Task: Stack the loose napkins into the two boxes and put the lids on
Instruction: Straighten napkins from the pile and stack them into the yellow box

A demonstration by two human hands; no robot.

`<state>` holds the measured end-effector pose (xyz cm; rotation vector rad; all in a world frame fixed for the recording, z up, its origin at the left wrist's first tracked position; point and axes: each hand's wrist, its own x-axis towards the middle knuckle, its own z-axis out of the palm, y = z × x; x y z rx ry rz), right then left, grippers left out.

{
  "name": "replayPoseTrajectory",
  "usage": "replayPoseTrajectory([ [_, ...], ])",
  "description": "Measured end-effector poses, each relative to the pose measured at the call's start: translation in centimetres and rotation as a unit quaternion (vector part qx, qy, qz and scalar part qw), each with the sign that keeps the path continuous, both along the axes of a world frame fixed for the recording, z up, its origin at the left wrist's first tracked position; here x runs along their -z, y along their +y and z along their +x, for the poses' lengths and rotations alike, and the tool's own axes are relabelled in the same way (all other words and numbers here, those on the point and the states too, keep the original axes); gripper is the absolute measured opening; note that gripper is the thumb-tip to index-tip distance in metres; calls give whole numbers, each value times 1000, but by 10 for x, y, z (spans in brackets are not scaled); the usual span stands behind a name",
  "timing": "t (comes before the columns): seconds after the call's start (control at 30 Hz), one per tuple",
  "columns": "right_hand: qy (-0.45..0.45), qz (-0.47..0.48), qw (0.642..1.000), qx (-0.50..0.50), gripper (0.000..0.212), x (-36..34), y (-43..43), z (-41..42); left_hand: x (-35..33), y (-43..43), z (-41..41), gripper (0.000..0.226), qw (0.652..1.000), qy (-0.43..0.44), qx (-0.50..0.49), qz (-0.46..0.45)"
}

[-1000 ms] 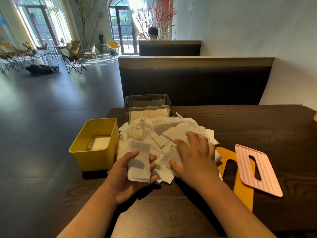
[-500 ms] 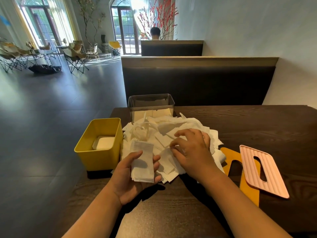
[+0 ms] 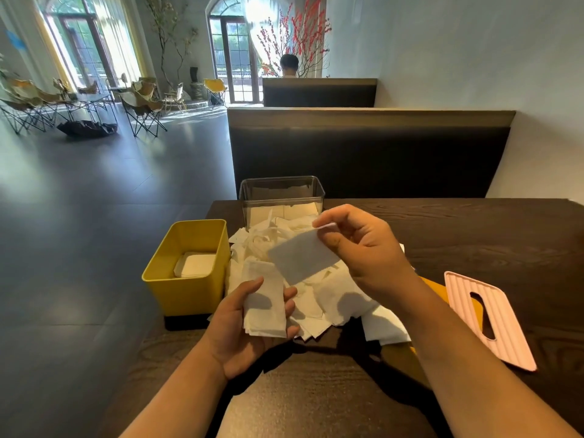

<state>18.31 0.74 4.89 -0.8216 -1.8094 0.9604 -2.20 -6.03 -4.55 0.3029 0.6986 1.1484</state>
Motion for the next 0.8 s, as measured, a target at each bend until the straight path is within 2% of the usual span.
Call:
replayPoseTrajectory([
  [0.07,-12,-30,998,-48,18,-7,-5,-1,-2,0,3,53,1000,7,-24,2],
  [0.1,-24,-47,996,-75,18,-8,-6,-3,-3,-2,3,51,999,14,-26,12],
  [0.17,-76,-73,988,-114,21,-10,-7,-7,-8,-3,6,57,999,22,-9,23],
  [0.27,-185,-59,972,-134,25,-4,-5,-20,-8,-5,6,63,1000,18,5,8],
  [0.37,-218,-52,966,-127,20,8,-4,-35,-6,-8,2,69,998,20,58,30],
  [0.43,-225,-36,968,-103,20,17,-4,-41,-5,-10,1,72,995,35,82,42],
  [0.53,-229,31,972,-48,26,24,-2,-35,-7,-11,2,56,995,54,80,38],
  [0.63,-196,86,975,58,22,30,1,-7,-6,-8,1,62,996,53,74,20],
  [0.7,-233,112,954,151,25,38,0,20,-7,-8,1,56,996,54,74,10],
  [0.77,-307,94,924,209,41,47,-4,42,-7,-9,3,40,996,55,69,5],
  [0.8,-346,67,907,229,53,51,-7,50,-8,-9,4,40,996,56,66,4],
])
